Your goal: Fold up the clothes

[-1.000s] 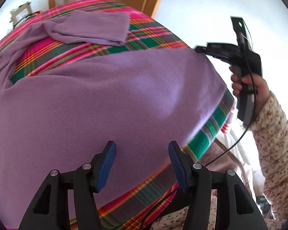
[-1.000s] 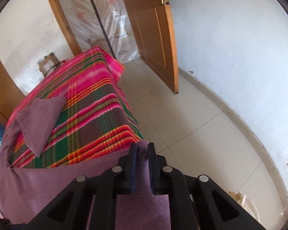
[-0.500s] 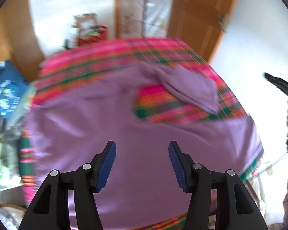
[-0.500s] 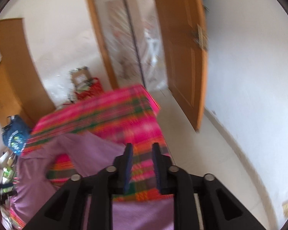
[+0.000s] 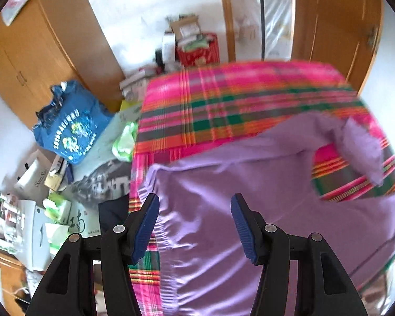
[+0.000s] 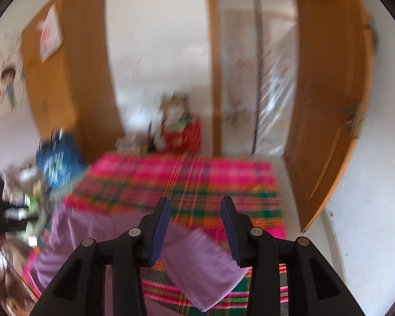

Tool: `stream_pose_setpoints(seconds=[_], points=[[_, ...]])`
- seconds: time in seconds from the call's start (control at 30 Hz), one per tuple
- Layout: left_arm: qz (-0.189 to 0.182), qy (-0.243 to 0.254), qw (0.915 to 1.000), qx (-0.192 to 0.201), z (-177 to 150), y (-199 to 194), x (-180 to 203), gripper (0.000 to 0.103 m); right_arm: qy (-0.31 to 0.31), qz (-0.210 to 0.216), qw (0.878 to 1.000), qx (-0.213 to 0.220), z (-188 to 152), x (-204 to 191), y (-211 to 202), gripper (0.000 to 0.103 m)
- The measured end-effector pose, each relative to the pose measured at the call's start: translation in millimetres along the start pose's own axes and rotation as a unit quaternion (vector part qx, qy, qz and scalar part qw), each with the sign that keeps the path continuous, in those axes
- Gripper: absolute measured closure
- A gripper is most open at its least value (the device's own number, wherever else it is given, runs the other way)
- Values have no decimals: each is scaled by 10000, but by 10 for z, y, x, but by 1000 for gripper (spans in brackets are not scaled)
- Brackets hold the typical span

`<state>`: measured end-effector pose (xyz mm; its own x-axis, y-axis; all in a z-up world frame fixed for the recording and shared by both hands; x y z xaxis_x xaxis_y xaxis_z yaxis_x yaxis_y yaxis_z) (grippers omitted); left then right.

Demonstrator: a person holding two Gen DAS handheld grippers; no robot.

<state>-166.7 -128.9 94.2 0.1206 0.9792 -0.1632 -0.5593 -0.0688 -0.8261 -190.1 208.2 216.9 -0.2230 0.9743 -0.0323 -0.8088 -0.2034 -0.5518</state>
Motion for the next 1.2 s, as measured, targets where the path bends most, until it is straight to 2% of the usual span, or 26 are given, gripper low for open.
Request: stream_pose_setpoints(seconds=[0.1, 0.2, 0.27, 0.37, 0.47, 0.57, 0.67, 0.97, 1.13, 1.2], points=[[46, 143, 9995, -265, -37, 364, 45, 44, -244, 99, 9982, -538, -325, -144, 523, 62], [67, 399, 9983, -410, -66, 647, 164, 44, -170, 153, 9940, -1072, -654, -149, 986, 62], [25, 513, 9976, -459, -47, 783, 226, 44, -201, 237, 9906, -1333, -800, -163, 1200, 62], [-50, 672, 9964, -522, -10, 976, 315, 44, -569, 448, 9843, -1613, -1037, -313, 1427, 62], [65, 738, 9956, -571, 49, 1133, 328, 44, -1198, 484, 9787, -1594, -1183, -509, 1586, 62], [126, 708, 9959, -549, 134, 1244, 312, 44, -1513, 625, 9728, -1640, -1282, -647, 1711, 62], [289, 841, 9947, -523, 173, 1345, 326, 44, -1924, 506, 9659, -1657, -1372, -726, 1830, 62], [701, 1433, 9867, -312, 198, 1489, 452, 44, -2136, 295, 9577, -1907, -1526, -733, 2101, 57], [874, 1413, 9858, -261, 291, 1543, 456, 44, -2060, 243, 9591, -1925, -1518, -721, 2166, 57], [911, 1346, 9863, -269, 323, 1560, 439, 44, -2153, 119, 9584, -1869, -1501, -731, 2161, 60]])
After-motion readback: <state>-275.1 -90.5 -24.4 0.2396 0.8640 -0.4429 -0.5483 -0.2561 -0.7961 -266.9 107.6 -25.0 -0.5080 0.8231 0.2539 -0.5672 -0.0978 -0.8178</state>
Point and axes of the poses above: each gripper's, at about its wrist camera, not at the fingertips, and y roughly the way its jaws point, x to its right, z to its top, the point moved 5 cm from there along y, roughly the way its jaws point, and after that the axes turned 4 degrees about x, right-handed, at the moved point
